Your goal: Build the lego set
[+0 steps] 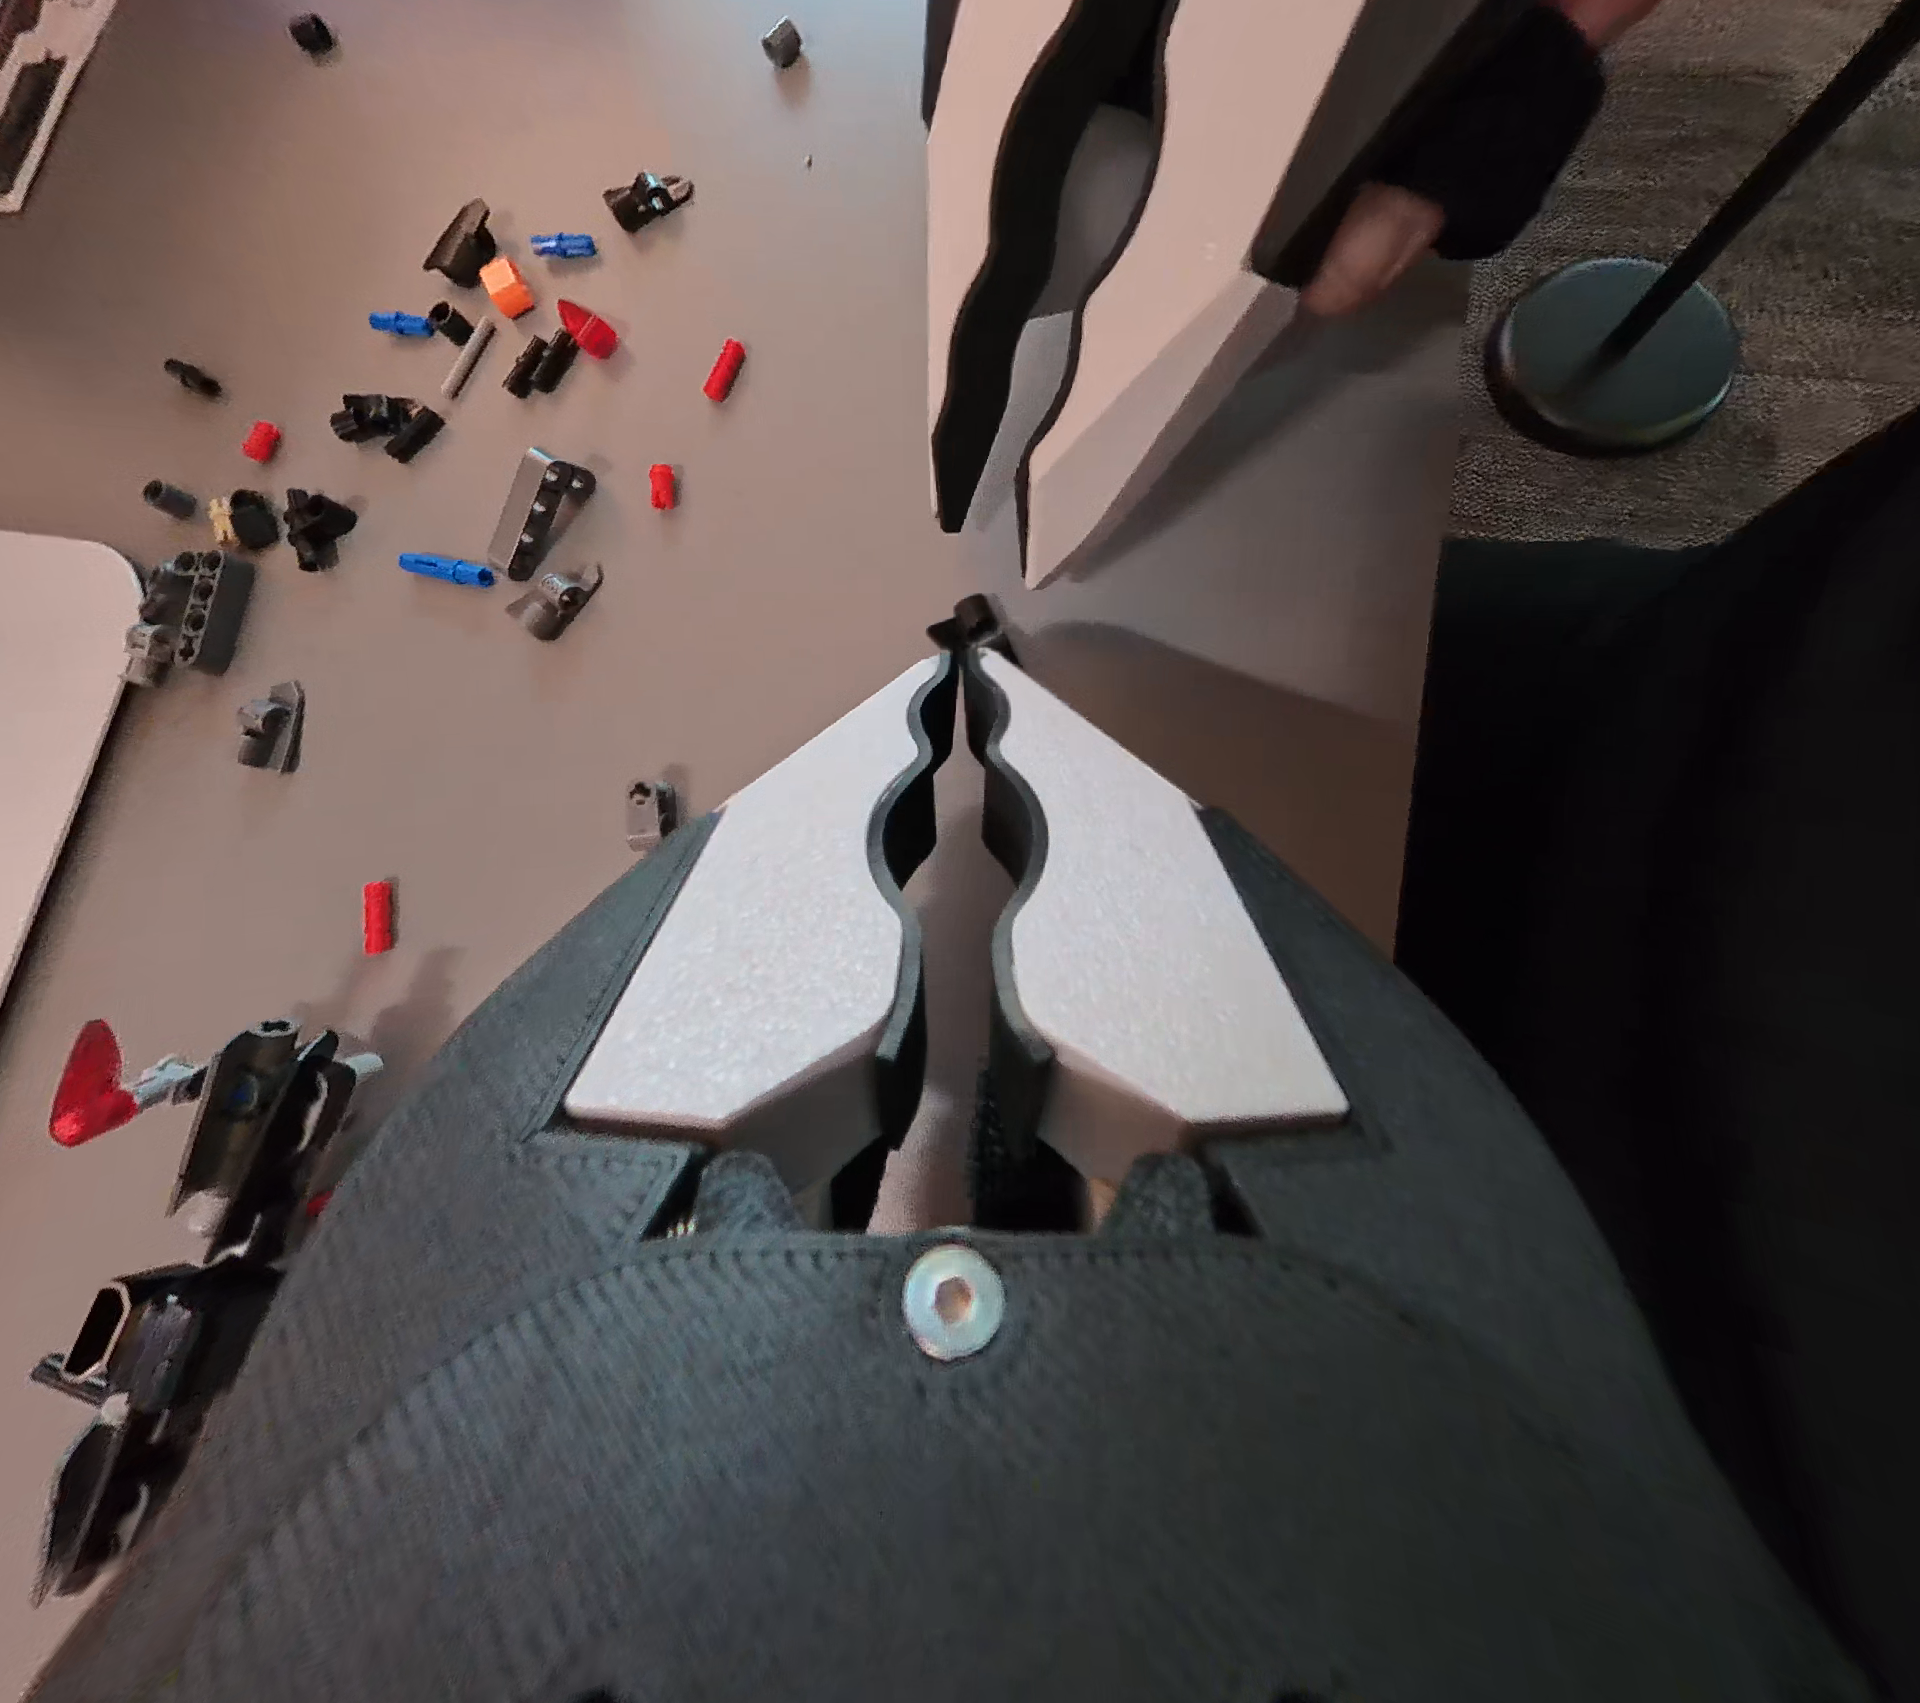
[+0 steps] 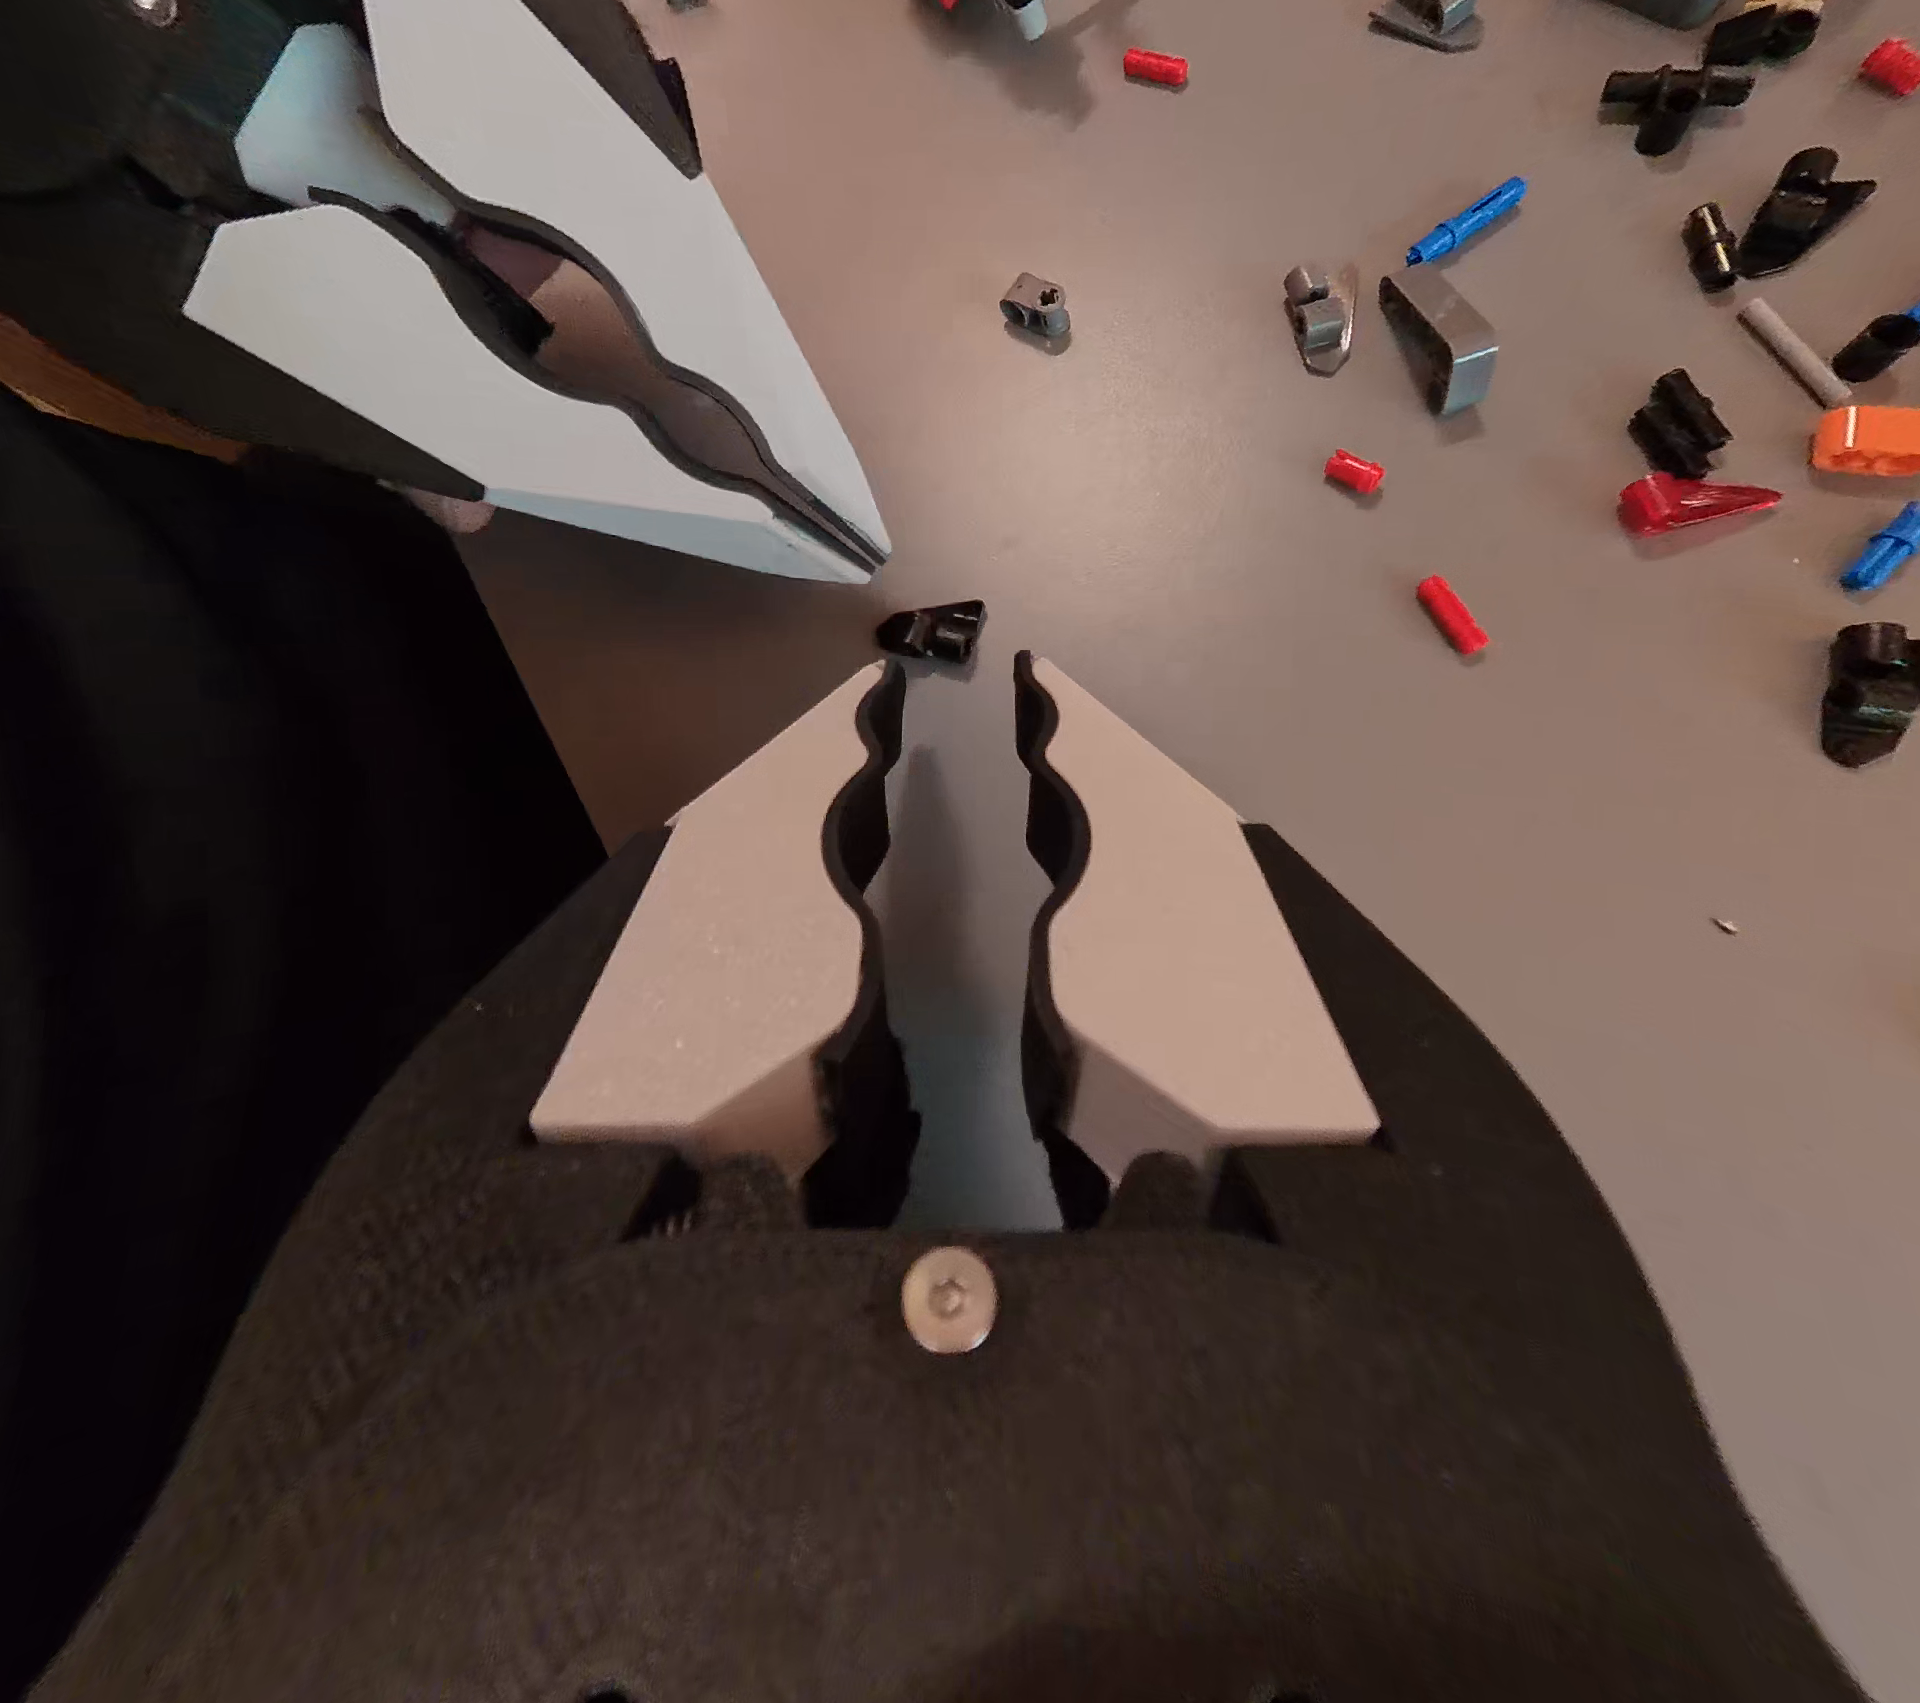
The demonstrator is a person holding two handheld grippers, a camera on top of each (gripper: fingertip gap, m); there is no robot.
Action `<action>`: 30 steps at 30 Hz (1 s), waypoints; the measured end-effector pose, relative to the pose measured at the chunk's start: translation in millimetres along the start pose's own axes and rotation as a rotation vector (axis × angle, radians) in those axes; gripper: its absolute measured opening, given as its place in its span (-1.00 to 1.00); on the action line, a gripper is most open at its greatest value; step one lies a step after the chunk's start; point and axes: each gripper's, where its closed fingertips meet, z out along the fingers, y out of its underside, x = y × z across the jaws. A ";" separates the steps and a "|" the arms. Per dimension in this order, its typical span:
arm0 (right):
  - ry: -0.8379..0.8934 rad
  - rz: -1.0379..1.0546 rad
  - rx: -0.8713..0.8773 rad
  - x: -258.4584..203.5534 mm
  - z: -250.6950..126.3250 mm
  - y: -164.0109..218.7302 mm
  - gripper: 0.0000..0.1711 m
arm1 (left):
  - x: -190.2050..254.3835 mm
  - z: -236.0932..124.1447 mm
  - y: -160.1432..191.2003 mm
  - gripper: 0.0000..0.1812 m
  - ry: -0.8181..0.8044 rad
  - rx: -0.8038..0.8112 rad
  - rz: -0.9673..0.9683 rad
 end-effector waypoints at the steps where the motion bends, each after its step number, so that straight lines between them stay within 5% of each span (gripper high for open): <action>1: 0.005 -0.003 -0.004 1.1 0.0 1.0 -0.78 | -0.4 0.6 -0.8 -1.00 -0.010 0.002 0.008; 30: -0.028 -0.023 0.019 -2.8 4.3 4.3 -0.83 | 1.3 16.8 8.3 -0.92 -0.075 -0.125 -0.022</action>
